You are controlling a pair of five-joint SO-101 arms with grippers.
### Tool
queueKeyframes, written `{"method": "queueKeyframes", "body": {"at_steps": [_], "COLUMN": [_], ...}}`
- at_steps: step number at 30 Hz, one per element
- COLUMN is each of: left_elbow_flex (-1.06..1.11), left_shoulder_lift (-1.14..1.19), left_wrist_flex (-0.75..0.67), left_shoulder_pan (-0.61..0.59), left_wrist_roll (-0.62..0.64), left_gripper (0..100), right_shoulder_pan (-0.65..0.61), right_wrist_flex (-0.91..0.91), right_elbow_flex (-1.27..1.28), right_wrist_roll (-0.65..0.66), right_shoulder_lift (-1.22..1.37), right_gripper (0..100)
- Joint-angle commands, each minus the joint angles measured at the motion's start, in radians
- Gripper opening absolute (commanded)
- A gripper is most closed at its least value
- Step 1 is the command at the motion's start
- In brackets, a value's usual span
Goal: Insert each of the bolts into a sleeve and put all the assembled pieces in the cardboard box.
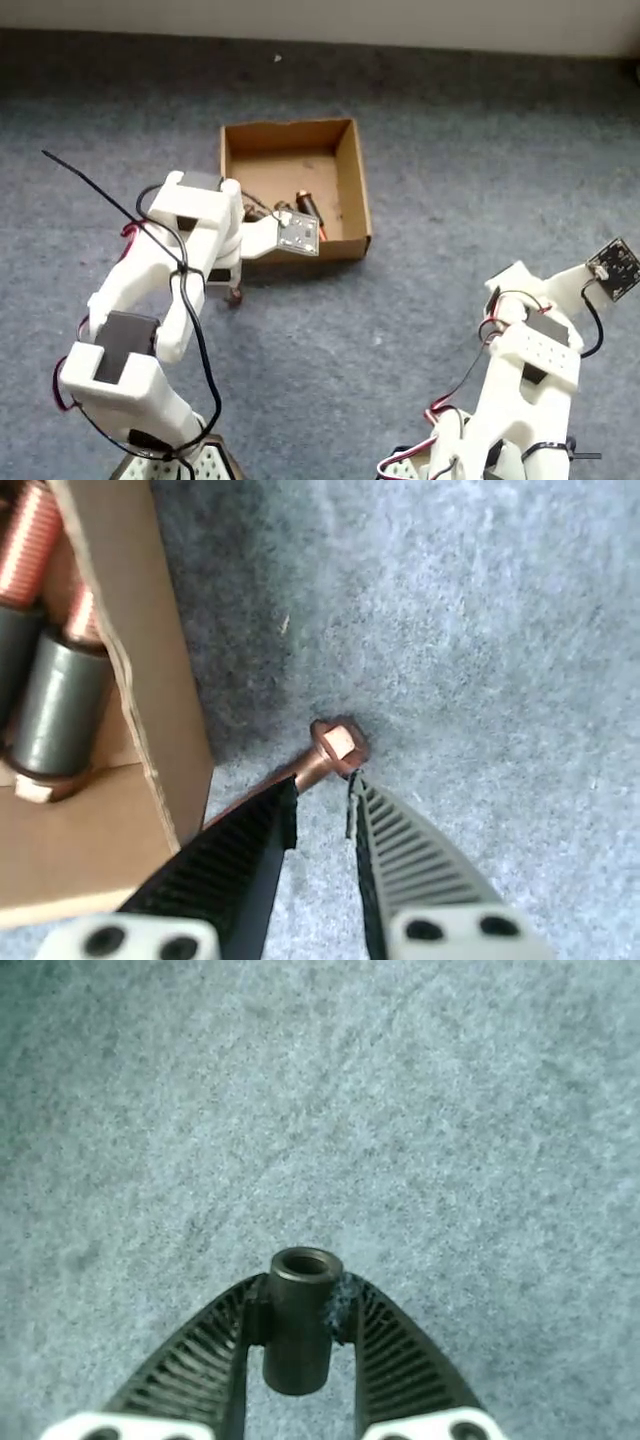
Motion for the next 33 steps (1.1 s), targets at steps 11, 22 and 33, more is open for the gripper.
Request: {"method": "queueKeyframes", "body": {"at_steps": [11, 22, 33], "left_elbow_flex": [-0.062, -0.031, -0.071], "left_shoulder_lift": [0.093, 0.091, 0.079], "left_wrist_flex": [-0.011, -0.008, -0.011], "left_shoulder_pan": [0.008, 0.122, 0.317], "left_wrist_roll": [-0.201, 0.032, 0.614], "left_gripper": [12, 11, 1], "right_shoulder_pan": [-0.008, -0.010, -0.010], "right_wrist_flex": [-0.022, -0.022, -0.022], "right_elbow_flex": [-0.012, -0.012, -0.012], "right_wrist_roll": [-0.005, -0.005, -0.005], "right_shoulder_lift": [-0.038, -0.038, -0.038], "right_gripper": [0.7, 0.7, 0.7]}}
